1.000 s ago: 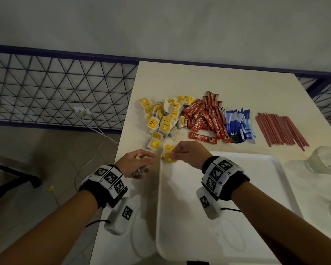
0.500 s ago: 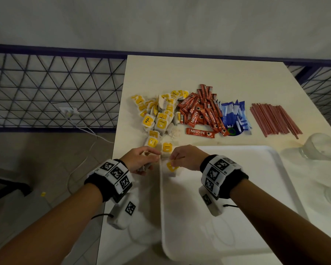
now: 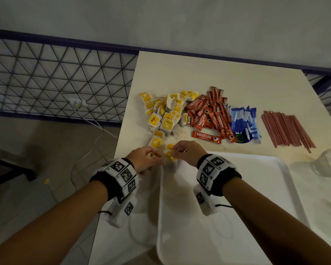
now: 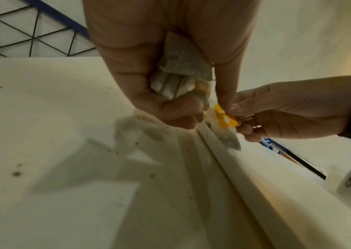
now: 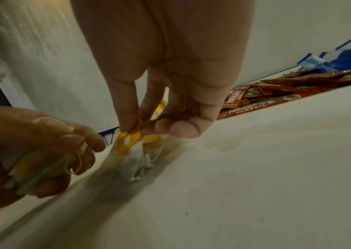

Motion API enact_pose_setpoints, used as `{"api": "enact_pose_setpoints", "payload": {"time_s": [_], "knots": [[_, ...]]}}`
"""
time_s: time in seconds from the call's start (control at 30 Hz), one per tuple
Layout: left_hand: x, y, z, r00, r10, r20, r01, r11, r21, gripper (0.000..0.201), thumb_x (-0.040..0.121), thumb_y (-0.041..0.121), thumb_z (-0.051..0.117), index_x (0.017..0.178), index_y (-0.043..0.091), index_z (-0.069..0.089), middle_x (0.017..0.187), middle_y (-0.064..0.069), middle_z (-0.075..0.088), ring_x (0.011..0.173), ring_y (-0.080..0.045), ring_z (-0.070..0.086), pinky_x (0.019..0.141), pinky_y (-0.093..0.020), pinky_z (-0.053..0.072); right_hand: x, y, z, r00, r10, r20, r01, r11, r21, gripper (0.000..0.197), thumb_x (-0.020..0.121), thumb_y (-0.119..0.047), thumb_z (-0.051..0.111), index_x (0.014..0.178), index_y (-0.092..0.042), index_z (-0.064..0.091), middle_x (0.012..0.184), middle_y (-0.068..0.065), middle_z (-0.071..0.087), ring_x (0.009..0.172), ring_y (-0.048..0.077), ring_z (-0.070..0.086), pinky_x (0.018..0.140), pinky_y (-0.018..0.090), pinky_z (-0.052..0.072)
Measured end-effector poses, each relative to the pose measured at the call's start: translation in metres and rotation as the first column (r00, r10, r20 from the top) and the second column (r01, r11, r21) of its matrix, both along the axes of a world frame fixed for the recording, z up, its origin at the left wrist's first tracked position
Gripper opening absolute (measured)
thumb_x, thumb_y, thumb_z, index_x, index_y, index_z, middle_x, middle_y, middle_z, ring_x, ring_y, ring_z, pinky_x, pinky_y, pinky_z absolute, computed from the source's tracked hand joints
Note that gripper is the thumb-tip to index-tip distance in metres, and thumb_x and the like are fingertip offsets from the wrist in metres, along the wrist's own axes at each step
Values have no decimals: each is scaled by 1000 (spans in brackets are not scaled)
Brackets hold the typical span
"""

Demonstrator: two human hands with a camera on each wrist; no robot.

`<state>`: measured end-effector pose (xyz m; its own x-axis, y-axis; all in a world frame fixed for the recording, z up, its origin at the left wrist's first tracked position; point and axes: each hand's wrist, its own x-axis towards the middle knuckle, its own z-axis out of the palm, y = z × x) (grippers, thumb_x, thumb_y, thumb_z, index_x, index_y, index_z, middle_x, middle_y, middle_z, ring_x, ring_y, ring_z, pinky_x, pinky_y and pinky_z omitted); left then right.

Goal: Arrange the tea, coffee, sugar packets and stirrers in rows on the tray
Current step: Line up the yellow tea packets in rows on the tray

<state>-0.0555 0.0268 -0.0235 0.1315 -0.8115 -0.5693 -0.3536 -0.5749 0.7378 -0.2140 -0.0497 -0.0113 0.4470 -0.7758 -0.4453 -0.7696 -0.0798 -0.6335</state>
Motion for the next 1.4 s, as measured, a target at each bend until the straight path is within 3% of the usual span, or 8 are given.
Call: {"api": "enact_pose_setpoints", "payload": {"time_s": [0.13,0.27,0.57,0.77,0.87,0.97,1.1,1.4], "knots": [[-6,-2,0,997,-1,77,1,1000,6,11,80,28,70,86,29,61,71,3,57,58,-10,53,44,-20,43,2,-4,-2,1000,-17,-8,17,1000,-1,25,85,-24,65,104,-8,65,90,3,55,81,14,50,55,11,33],[-8,-1,0,997,22,77,-24,999,24,15,78,29,71,90,26,63,72,2,59,59,-10,54,44,-20,44,1,-9,-3,999,-15,-38,15,1000,6,24,85,-26,64,103,-9,64,78,-3,52,63,7,46,50,14,32],[-8,7,12,911,326,-251,-311,945,96,12,90,31,57,86,19,59,73,-4,63,57,-16,61,43,-23,49,-1,-10,-6,998,29,-50,-28,999,18,17,83,-28,65,92,-15,58,85,0,53,81,16,49,53,15,34],[-11,10,16,880,382,-282,-367,924,106,20,90,36,57,82,18,59,78,-7,63,61,-17,60,41,-22,48,-7,-5,-4,1000,-5,4,4,998,61,28,78,-33,71,90,-18,51,72,-8,48,68,9,46,52,17,32],[-15,7,25,838,432,-333,-407,902,146,26,91,43,51,84,20,61,75,-4,64,51,-14,61,40,-21,47,-12,-2,5,996,-45,79,40,997,64,32,78,-34,71,95,-18,49,72,-7,48,64,7,45,52,18,33],[-20,5,34,804,409,-431,-360,912,194,40,92,53,40,87,19,60,64,-1,66,48,-14,63,42,-21,48,-13,1,19,989,4,149,-12,999,53,27,80,-33,69,98,-19,54,75,-8,49,65,8,46,58,21,37],[-26,4,40,780,363,-509,-303,932,201,50,90,60,34,103,18,57,71,-2,68,55,-16,66,44,-24,50,-11,9,30,972,75,223,-104,987,121,22,78,-32,72,95,-23,61,77,-9,52,66,6,46,63,20,38],[-29,6,48,746,282,-604,-229,959,165,29,91,42,46,90,17,61,68,-3,71,54,-15,67,50,-26,56,-17,16,41,958,-33,286,4,995,100,21,87,-15,61,71,-22,51,71,-5,54,61,7,50,51,14,42]]}}
